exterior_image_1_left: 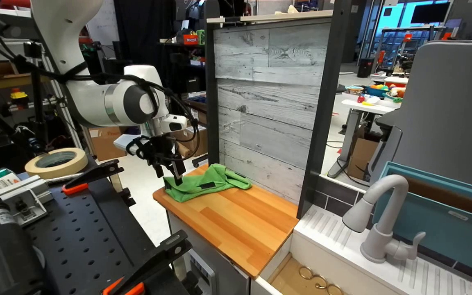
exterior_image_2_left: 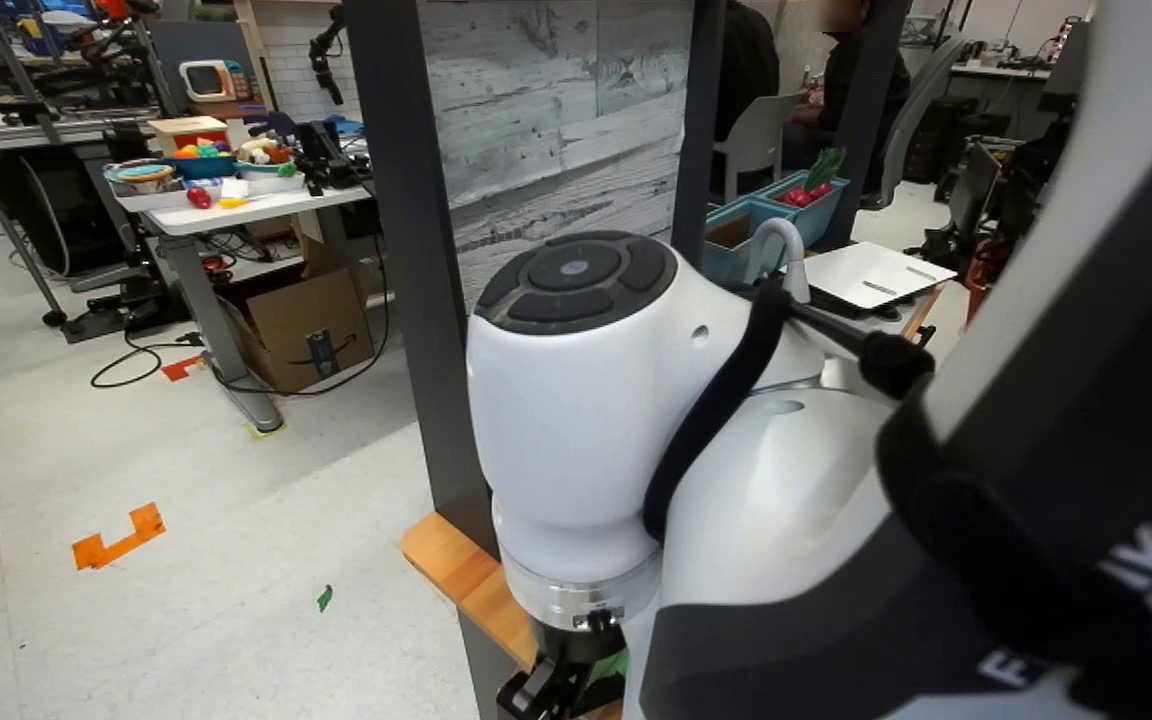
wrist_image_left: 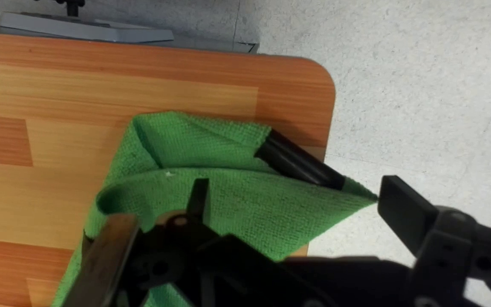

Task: Move the green towel to the right

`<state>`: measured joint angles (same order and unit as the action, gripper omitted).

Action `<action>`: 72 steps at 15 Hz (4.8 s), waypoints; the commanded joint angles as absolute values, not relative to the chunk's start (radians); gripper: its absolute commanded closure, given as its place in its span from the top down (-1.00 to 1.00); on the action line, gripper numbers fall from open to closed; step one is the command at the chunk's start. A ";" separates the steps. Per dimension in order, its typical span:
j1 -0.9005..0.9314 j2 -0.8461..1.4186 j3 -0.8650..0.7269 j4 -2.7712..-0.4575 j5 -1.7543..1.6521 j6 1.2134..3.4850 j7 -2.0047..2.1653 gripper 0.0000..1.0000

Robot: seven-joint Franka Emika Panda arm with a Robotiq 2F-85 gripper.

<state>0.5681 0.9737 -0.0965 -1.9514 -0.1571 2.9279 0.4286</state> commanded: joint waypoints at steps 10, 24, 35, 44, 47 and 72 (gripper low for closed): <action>0.569 1.051 -0.084 -1.860 -0.083 2.955 0.366 1.00; 0.579 1.020 -0.092 -1.887 -0.089 2.979 0.347 -0.99; 0.768 0.743 -0.326 -2.229 -0.053 3.120 0.380 -0.96; 0.842 0.637 -0.528 -2.413 0.059 3.227 0.346 -0.96; 0.790 0.667 -0.484 -2.407 0.093 3.245 0.336 -0.96; 0.258 1.048 -0.180 -1.906 0.096 3.012 0.273 -0.96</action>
<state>0.2810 1.0014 -0.1974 -1.9805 0.0828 3.0620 0.2744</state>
